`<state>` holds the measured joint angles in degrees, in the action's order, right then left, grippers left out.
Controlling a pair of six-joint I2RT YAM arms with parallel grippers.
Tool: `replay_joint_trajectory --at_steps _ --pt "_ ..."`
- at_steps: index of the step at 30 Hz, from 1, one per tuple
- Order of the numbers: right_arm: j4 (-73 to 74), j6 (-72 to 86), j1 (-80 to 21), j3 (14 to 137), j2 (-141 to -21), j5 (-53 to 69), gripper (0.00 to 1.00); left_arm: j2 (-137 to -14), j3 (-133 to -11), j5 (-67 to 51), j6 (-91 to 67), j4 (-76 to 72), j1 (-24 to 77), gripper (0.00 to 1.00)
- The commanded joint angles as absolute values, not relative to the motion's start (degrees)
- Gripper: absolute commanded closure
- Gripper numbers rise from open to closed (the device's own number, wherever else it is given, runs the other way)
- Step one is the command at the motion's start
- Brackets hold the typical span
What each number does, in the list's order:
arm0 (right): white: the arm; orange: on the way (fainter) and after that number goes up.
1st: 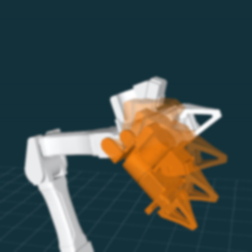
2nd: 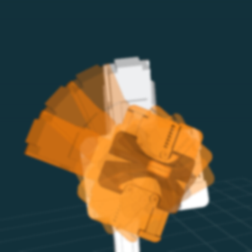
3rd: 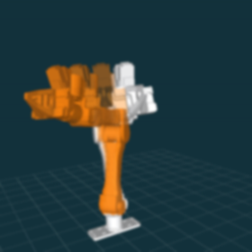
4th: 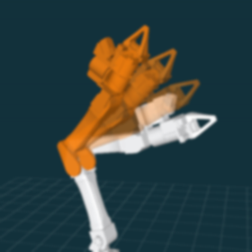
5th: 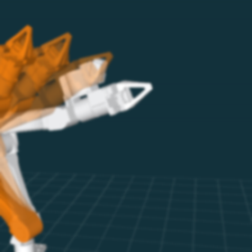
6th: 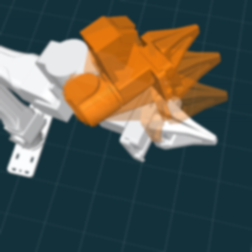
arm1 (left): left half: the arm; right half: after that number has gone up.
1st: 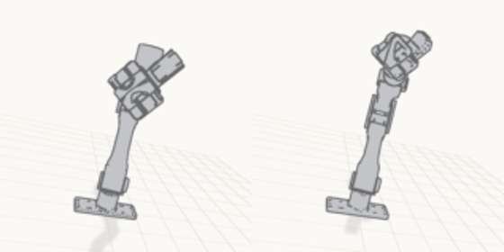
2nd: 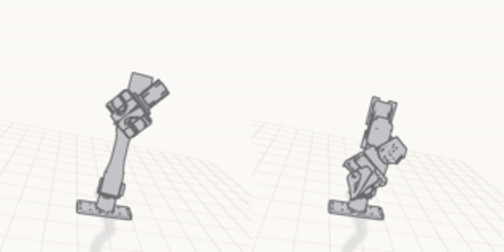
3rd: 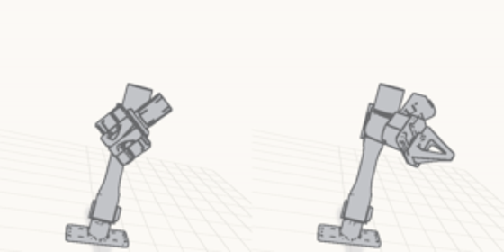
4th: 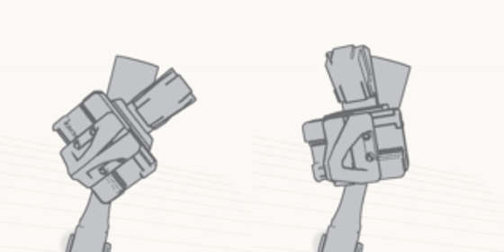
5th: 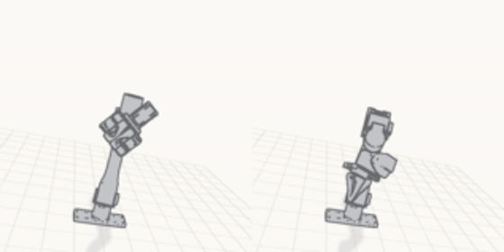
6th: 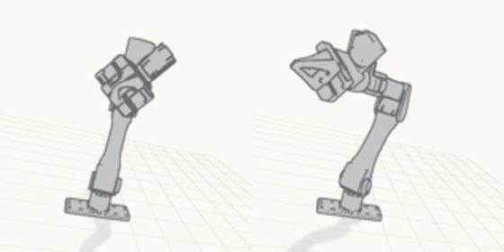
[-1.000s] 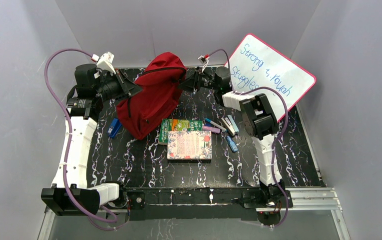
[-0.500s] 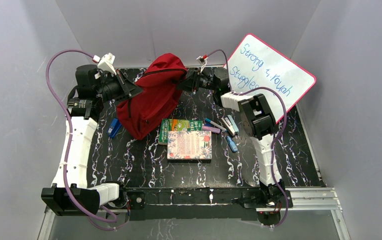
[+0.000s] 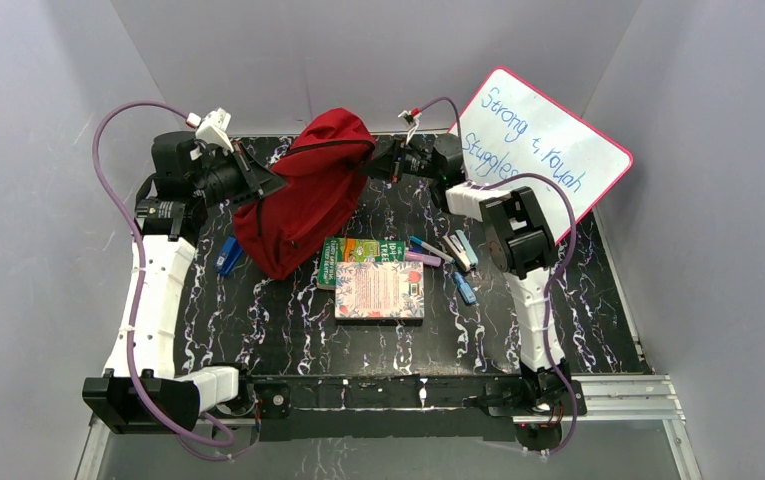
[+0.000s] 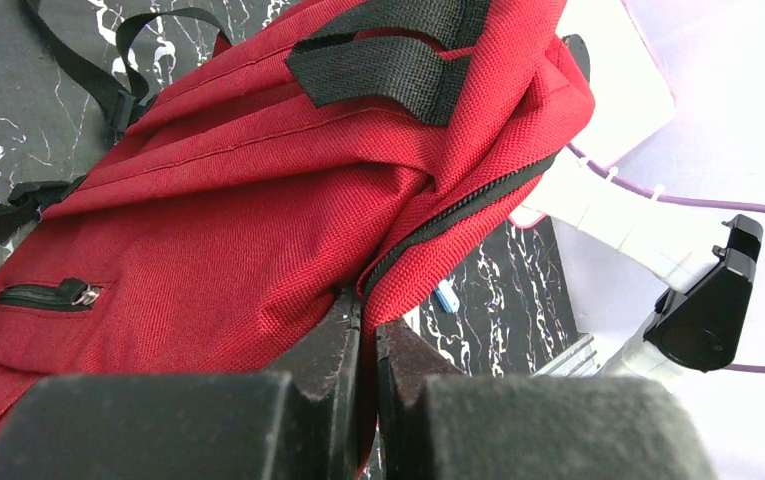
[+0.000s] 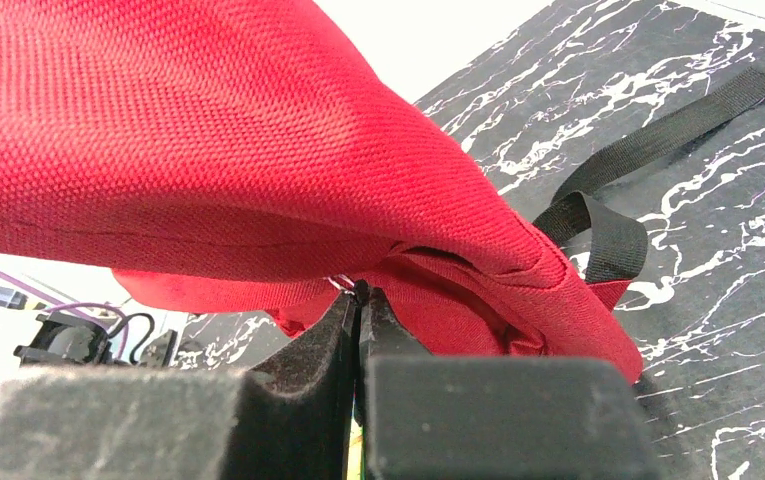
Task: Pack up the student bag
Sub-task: Unzip the student bag at the center of the board.
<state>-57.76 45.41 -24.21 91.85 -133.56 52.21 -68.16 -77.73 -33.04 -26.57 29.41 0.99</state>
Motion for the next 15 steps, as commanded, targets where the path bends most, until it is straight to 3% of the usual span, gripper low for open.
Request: replay_joint_trajectory --at_steps 1,5,15 --pt "-61.4 45.0 -23.4 91.5 -131.9 54.1 0.92 -66.5 -76.6 -32.7 -26.2 30.8 1.1 1.00" --pt "-59.0 42.8 -23.3 89.5 -129.4 55.1 1.00 -66.4 -76.0 -32.1 -26.3 30.8 1.1 1.00" --pt "-54.9 41.3 -23.4 82.8 -119.0 56.6 1.00 -66.7 -73.7 -30.4 -26.4 30.1 1.1 1.00"
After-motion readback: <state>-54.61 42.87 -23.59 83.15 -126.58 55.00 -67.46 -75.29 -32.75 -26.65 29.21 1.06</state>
